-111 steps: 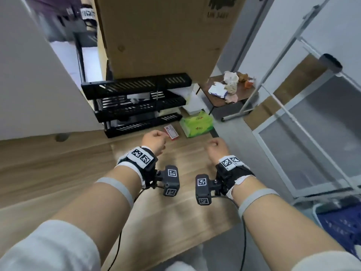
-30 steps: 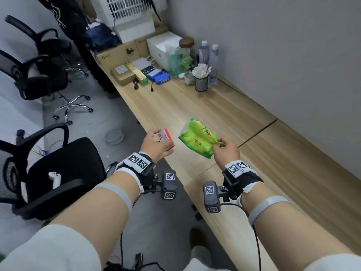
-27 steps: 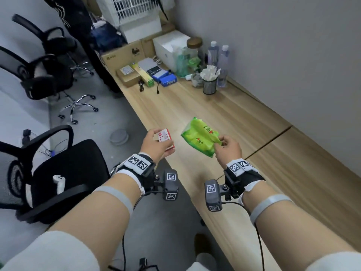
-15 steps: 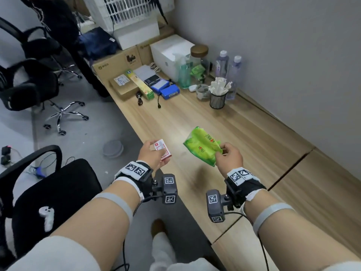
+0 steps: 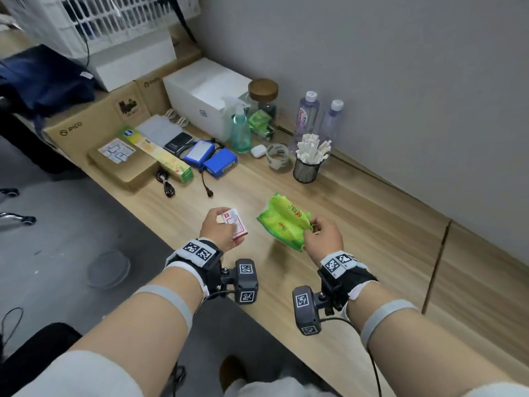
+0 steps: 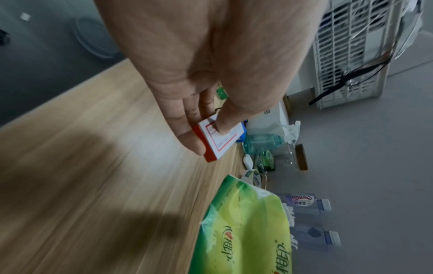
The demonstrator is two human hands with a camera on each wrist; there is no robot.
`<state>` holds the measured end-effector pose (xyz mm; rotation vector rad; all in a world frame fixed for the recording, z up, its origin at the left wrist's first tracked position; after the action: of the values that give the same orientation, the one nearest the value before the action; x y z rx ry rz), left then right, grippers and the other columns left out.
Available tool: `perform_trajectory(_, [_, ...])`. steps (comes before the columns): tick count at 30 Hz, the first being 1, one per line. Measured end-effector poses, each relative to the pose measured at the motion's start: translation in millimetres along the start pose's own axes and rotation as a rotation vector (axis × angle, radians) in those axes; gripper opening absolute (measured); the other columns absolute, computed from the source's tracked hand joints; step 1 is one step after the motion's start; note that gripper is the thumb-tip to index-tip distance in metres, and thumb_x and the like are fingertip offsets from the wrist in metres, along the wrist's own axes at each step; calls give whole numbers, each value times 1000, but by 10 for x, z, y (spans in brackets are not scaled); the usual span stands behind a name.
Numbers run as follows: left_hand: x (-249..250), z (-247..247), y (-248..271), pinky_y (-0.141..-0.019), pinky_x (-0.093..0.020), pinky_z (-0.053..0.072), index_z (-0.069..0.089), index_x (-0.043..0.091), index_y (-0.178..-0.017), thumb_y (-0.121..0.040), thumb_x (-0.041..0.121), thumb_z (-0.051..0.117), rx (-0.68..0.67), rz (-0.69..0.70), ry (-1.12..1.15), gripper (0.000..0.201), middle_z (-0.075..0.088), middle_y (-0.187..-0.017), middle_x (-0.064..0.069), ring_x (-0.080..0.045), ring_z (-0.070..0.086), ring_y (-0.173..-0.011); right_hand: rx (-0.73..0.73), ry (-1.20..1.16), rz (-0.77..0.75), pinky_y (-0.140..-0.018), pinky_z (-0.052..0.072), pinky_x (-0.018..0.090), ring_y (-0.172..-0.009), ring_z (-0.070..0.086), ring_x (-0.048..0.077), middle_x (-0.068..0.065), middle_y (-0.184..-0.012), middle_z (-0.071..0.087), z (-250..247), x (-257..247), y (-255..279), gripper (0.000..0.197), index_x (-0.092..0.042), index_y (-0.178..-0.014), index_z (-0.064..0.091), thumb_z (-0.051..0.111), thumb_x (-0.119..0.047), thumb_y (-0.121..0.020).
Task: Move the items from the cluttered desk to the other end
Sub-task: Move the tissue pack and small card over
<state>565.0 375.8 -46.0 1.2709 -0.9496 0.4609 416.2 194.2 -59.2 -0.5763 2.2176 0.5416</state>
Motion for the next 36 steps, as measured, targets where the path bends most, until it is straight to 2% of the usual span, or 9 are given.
perform_trajectory(7, [265,33,-783,-65,-32,55,52,11,-119,-91,-8,56,42,-58,0,34,63,-119,-23,-34,64,-94,19,60,80,-70,51,32,-72,60,25,14,-94,64,315,-42,-562,31,-21,-97,66,52,-16,-69])
perform_trajectory(10, [352,146,-1269,-75,-38,59,60,15,-109,-91,-4,60,55,-48,-41,26,68,-114,-21,-34,69,-92,33,101,98,-67,34,22,-73,51,22,16,-99,64,479,-36,-960,31,-19,-102,66,54,-3,-77])
perform_trajectory(15, [458,360,-1932,-92,-48,58,72,28,-104,-82,2,64,24,-29,-205,35,73,-111,-13,-32,72,-98,40,156,55,-65,29,22,-76,46,17,17,-105,61,675,-17,-1503,37,-17,-108,66,53,-1,-78])
perform_trajectory(20, [596,631,-2350,-83,-20,53,65,19,-130,-91,0,59,-1,25,-460,44,70,-120,-3,-17,67,-100,35,185,23,-78,43,26,-87,59,29,16,-106,60,751,-20,-1819,38,-17,-112,67,56,-3,-78])
perform_trajectory(24, [712,769,-2539,-101,-32,51,67,19,-129,-90,4,54,23,69,-592,44,69,-128,-5,-23,66,-114,53,97,-23,-82,52,35,-80,58,25,15,-100,58,766,-100,-1902,36,-16,-107,67,55,0,-77])
perform_trajectory(27, [779,821,-2601,-110,-28,42,62,11,-135,-93,2,51,33,83,-601,44,62,-138,-9,-23,58,-126,58,43,-46,-80,52,31,-78,58,20,9,-98,57,774,-168,-1913,39,-20,-107,66,52,1,-78])
perform_trajectory(31, [750,810,-2556,-104,-23,42,56,13,-141,-91,4,54,49,87,-571,51,61,-136,-11,-26,61,-122,56,-78,-45,-82,55,36,-78,61,19,8,-99,60,794,-199,-1862,40,-19,-111,62,51,2,-79])
perform_trajectory(34, [735,757,-2412,-93,-45,56,56,17,-138,-88,9,57,65,72,-499,51,62,-126,-12,-33,66,-107,83,-164,27,-82,55,38,-71,58,13,7,-98,59,762,-195,-1747,33,-17,-113,56,58,-2,-84])
perform_trajectory(36, [708,683,-2286,-79,-46,60,60,21,-130,-86,13,57,73,50,-489,45,63,-118,-10,-33,64,-101,102,-179,63,-81,54,33,-66,53,6,8,-101,59,688,-182,-1626,31,-16,-114,54,62,-7,-86])
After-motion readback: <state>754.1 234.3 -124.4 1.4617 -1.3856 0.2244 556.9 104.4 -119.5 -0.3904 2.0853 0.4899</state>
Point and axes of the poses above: each hand's wrist, its own y-axis away from the middle knuckle, its own z-axis out of the palm, x = y × z, the point moved 3 cm from there along -y, towards the middle knuckle
